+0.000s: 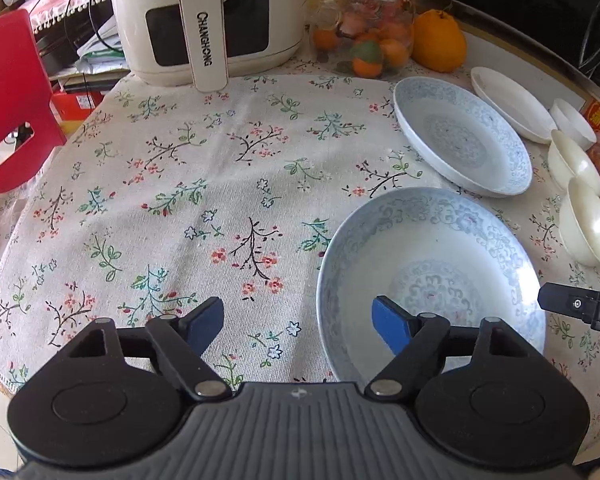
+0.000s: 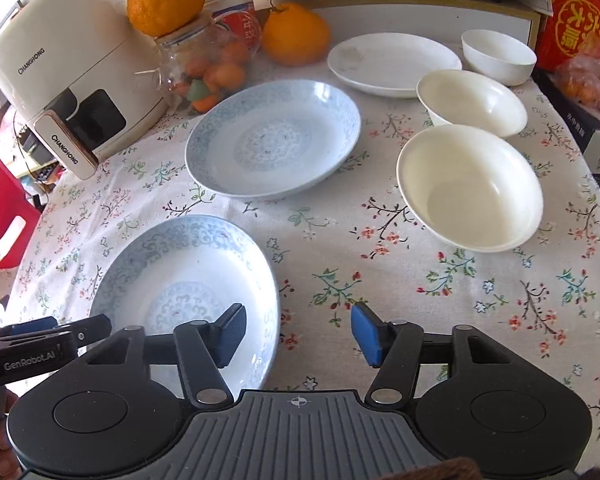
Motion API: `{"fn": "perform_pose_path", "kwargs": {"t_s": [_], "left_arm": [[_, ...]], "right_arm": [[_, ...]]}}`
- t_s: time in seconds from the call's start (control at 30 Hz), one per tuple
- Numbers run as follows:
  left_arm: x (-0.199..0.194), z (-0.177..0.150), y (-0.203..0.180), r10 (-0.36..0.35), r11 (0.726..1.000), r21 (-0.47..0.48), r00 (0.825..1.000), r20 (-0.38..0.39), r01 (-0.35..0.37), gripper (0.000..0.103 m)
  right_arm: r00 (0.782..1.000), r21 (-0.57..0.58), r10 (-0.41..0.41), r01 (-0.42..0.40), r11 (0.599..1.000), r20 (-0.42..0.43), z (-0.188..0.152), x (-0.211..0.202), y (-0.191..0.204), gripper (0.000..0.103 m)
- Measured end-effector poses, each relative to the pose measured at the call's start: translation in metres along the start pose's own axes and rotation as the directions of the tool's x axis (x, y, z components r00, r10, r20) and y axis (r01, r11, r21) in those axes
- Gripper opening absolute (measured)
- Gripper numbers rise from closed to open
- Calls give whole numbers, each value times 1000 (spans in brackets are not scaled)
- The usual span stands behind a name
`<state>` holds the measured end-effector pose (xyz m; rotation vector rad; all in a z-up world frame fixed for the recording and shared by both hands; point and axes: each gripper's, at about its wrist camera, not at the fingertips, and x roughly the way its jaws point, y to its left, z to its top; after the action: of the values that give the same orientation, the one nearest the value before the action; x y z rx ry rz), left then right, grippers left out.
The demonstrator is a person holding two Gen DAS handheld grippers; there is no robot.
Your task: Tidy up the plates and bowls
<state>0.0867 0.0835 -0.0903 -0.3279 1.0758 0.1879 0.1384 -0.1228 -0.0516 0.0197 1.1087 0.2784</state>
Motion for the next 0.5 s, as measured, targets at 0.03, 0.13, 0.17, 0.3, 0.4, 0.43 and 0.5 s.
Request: {"fn": "perform_pose_path", "kwargs": {"t_s": [0.03,0.13,0.17,0.3,0.4,0.43,0.5], "left_arm": [[3,1,6,18,1000,-11,1000,-11,-18,63],[10,2,11,2,1000,-5,1000,-8,-2,54],[10,3,9,2,1000,10,1000,7,-3,51],[11,7,3,-32,998,58,998,50,29,18],[8,9,2,-19,997,78,998,60,15,15],[8,9,4,-21,997,72,998,59,17,15],[7,12,10,-26,998,53,998,52,24,14]], "right_arm": [[1000,2,0,0,1000,1,-2,3,1,43],[999,11,42,-42,999,-10,-2,11,3,30],[999,6,39,-39,999,-13,-2,13,4,27],[998,0,63,-63,998,-18,-4,19,9,10],[998,-8,56,-56,998,-8,-4,16,12,9],[998,-3,63,-63,998,-3,-4,15,12,9],[997,5,79,-79,997,2,-1,13,14,8]]}}
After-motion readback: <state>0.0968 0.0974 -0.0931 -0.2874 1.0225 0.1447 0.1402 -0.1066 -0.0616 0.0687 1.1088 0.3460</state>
